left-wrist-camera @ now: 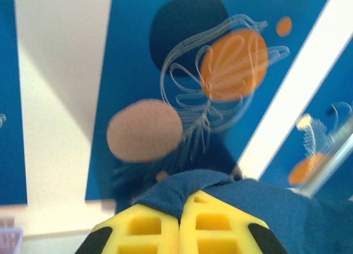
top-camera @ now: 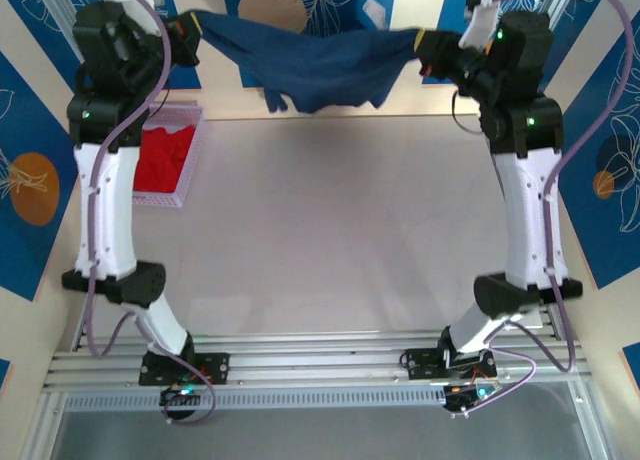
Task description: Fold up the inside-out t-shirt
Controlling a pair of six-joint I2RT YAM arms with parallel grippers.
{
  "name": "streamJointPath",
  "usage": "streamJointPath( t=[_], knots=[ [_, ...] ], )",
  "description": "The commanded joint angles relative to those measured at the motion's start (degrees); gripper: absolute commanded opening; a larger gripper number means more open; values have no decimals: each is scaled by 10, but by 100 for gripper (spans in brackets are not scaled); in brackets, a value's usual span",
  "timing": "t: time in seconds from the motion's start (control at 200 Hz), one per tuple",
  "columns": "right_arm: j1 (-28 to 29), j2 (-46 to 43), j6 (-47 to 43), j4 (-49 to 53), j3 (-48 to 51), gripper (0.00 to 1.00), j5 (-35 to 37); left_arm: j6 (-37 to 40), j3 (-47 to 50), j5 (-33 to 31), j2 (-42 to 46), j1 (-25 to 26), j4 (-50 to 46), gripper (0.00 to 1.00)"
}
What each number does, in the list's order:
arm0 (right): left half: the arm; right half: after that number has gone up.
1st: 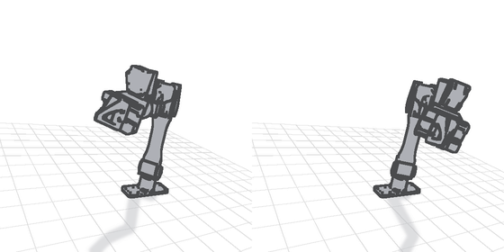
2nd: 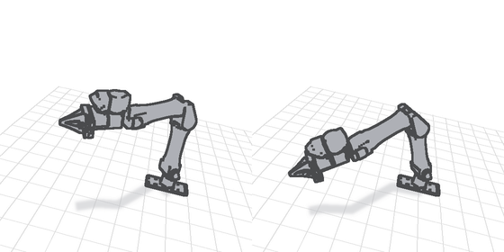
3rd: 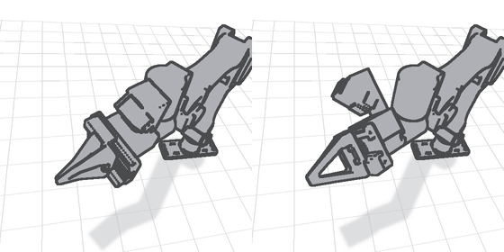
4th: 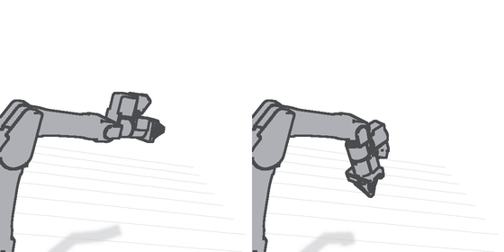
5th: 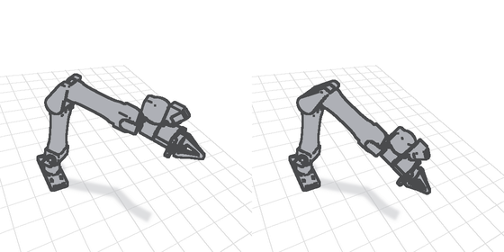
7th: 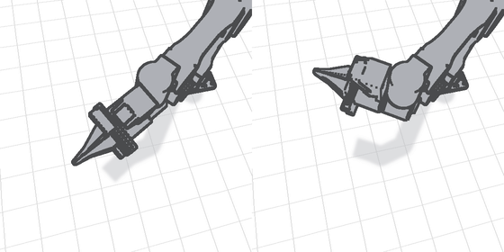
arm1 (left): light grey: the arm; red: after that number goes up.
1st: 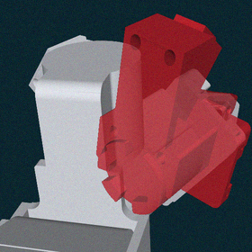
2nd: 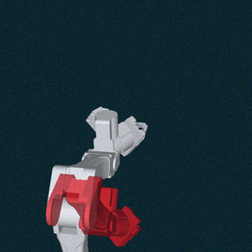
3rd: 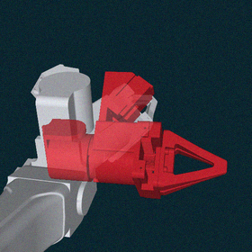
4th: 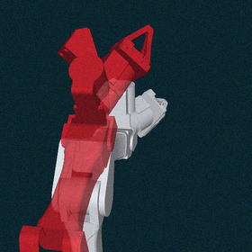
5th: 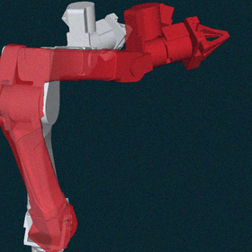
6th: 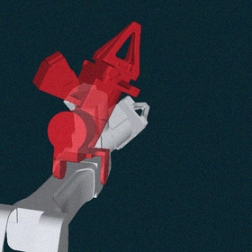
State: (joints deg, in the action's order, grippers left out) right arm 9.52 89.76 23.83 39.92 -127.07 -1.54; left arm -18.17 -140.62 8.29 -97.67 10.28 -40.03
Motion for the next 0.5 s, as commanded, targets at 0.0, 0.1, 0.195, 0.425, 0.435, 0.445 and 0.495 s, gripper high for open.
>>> streamJointPath(
  t=[0.0,0.1,0.195,0.425,0.435,0.445,0.495],
  knots=[
    [-1,-112,12,-47,241,0,78,8,305,74,139,47,95,0],
    [-11,-176,35,-64,445,0,128,-19,607,61,241,112,203,0],
    [-28,-196,48,-80,597,4,118,-46,815,42,277,172,248,0],
    [-28,-161,60,-125,754,37,75,-42,970,-27,249,249,261,39],
    [-27,-160,59,-124,755,38,73,-36,969,-32,249,252,258,40],
    [-27,-158,58,-124,755,38,71,-32,967,-35,248,253,257,41],
    [-25,-152,52,-120,753,39,65,-14,961,-47,247,262,254,48]
  ],
)
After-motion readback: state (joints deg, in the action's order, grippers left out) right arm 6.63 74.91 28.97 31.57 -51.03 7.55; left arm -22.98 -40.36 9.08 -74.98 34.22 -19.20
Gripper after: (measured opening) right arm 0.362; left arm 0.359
